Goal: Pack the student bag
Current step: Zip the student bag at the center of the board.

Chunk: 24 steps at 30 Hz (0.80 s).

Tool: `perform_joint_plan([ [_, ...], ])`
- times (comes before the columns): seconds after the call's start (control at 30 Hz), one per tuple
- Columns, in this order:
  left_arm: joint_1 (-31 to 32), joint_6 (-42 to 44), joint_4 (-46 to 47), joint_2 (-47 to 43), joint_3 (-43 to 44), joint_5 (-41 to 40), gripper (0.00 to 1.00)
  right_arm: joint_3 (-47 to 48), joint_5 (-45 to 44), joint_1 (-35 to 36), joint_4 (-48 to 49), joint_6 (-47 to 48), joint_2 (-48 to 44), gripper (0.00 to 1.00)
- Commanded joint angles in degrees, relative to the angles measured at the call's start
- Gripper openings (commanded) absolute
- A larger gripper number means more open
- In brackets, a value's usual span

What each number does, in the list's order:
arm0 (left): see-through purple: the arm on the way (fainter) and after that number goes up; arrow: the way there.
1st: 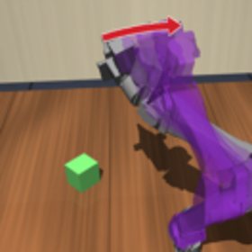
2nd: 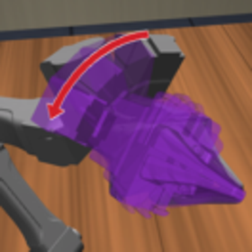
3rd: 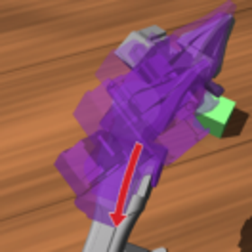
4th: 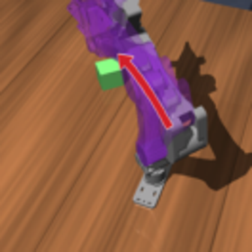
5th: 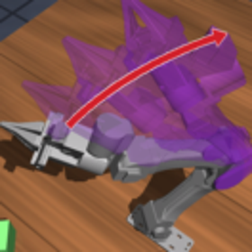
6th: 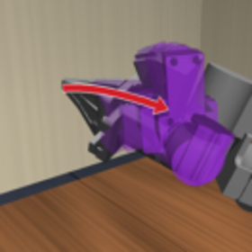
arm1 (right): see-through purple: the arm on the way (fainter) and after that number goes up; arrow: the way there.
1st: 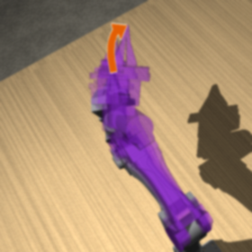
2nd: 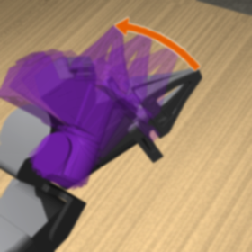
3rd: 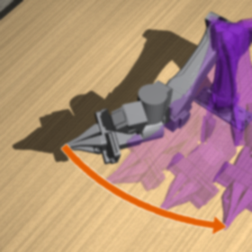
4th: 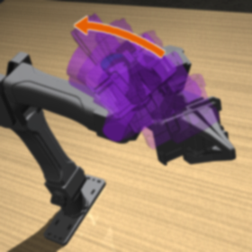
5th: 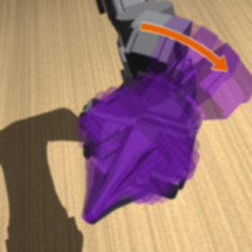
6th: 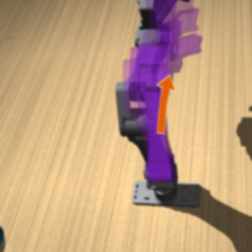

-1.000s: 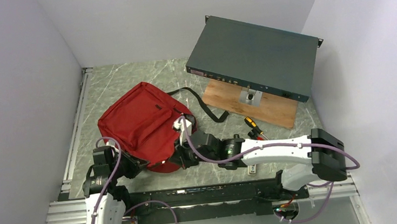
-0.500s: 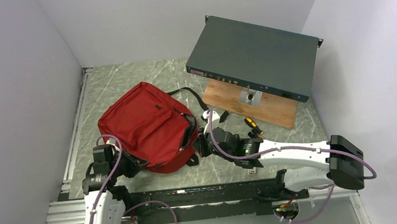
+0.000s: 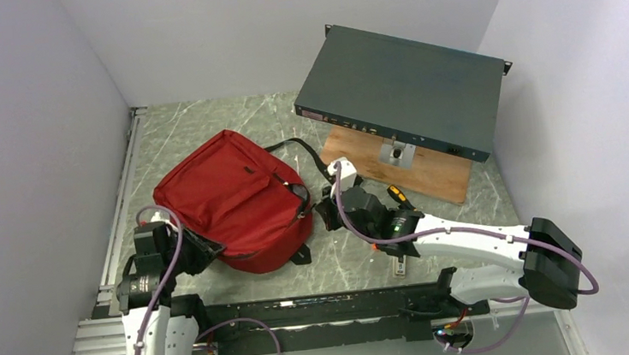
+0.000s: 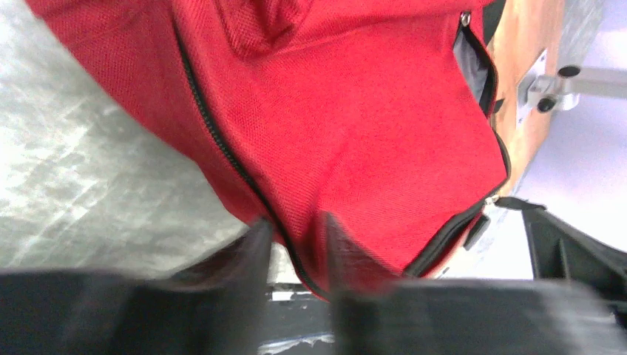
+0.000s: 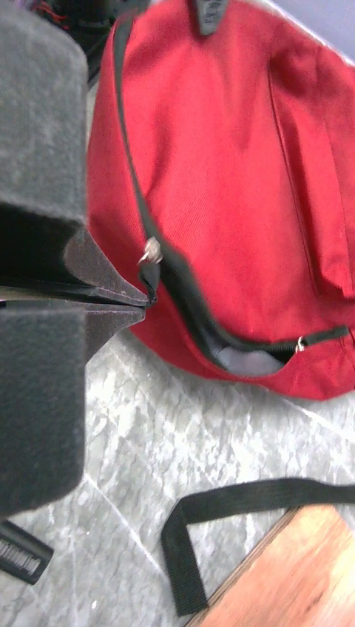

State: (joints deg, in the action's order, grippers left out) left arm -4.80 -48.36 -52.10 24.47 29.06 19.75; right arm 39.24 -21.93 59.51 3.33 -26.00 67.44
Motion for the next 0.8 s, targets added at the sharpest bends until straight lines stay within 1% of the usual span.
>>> perform_joint_plan([
  [0.0, -0.3, 7.4, -1.1, -1.0, 5.9, -2.9, 0.45, 2.2, 7.0, 0.3, 4.7, 4.0, -0.2, 0.00],
  [0.03, -0.3, 9.7, 0.4, -1.4, 6.6, 0.1, 0.58, 1.9, 8.3, 0.7, 5.3, 3.7, 0.0, 0.00],
  [0.07, -0.3, 11.8, 1.7, -1.9, 7.2, 2.2, 0.68, 1.6, 9.7, 1.0, 6.1, 3.3, -0.1, 0.00],
  [0.13, -0.3, 15.9, 4.4, -2.3, 8.7, 7.6, 0.81, 0.9, 11.5, 1.3, 7.2, 2.2, -0.4, 0.00],
  [0.17, -0.2, 17.7, 5.8, -2.1, 9.7, 10.9, 0.91, 0.7, 12.0, 1.4, 7.4, 1.8, -0.7, 0.00],
  [0.2, -0.2, 19.3, 7.4, -1.5, 10.3, 14.1, 0.93, 0.6, 12.2, 1.4, 7.3, 1.4, -0.9, 0.00],
  [0.27, 1.0, 21.1, 9.7, -0.1, 11.2, 17.8, 0.89, 0.6, 12.1, 1.4, 6.9, 1.3, -1.2, 0.00],
  [0.3, 2.8, 21.5, 11.1, 0.6, 11.5, 18.1, 0.88, 0.7, 12.0, 1.4, 6.7, 1.3, -1.4, 0.00],
  [0.37, 9.7, 21.5, 13.2, 2.4, 12.1, 14.9, 0.86, 0.8, 12.0, 1.4, 6.5, 1.1, -1.6, 0.00],
  [0.43, 19.9, 21.0, 15.4, 5.3, 12.6, 7.5, 0.85, 0.8, 11.9, 1.4, 6.5, 0.9, -1.7, 0.00],
  [0.47, 26.3, 20.6, 16.3, 7.5, 13.3, 2.8, 0.84, 0.9, 11.5, 1.3, 6.2, 0.8, -1.7, 0.00],
  [0.53, 39.7, 20.5, 17.5, 12.2, 15.1, -10.7, 0.84, 1.2, 11.1, 1.3, 5.3, 0.3, -1.8, 0.00],
  [0.57, 45.6, 20.9, 18.2, 14.8, 16.0, -16.5, 0.84, 1.5, 11.0, 1.2, 4.9, 0.1, -2.0, 0.00],
  [0.6, 50.1, 21.2, 19.1, 17.1, 16.6, -21.1, 0.83, 1.7, 10.9, 1.2, 4.2, -0.2, -2.4, 0.00],
  [0.63, 53.5, 21.1, 19.9, 19.5, 17.2, -24.7, 0.81, 1.8, 10.8, 1.2, 3.6, -0.8, -2.7, 0.00],
  [0.67, 55.5, 20.6, 20.7, 21.7, 17.2, -27.2, 0.80, 1.7, 10.5, 1.1, 2.8, -1.4, -3.1, 0.00],
  [0.77, 57.5, 19.8, 24.7, 26.4, 16.0, -29.0, 0.73, 1.4, 10.2, 1.0, 2.1, -3.9, -3.8, 0.00],
])
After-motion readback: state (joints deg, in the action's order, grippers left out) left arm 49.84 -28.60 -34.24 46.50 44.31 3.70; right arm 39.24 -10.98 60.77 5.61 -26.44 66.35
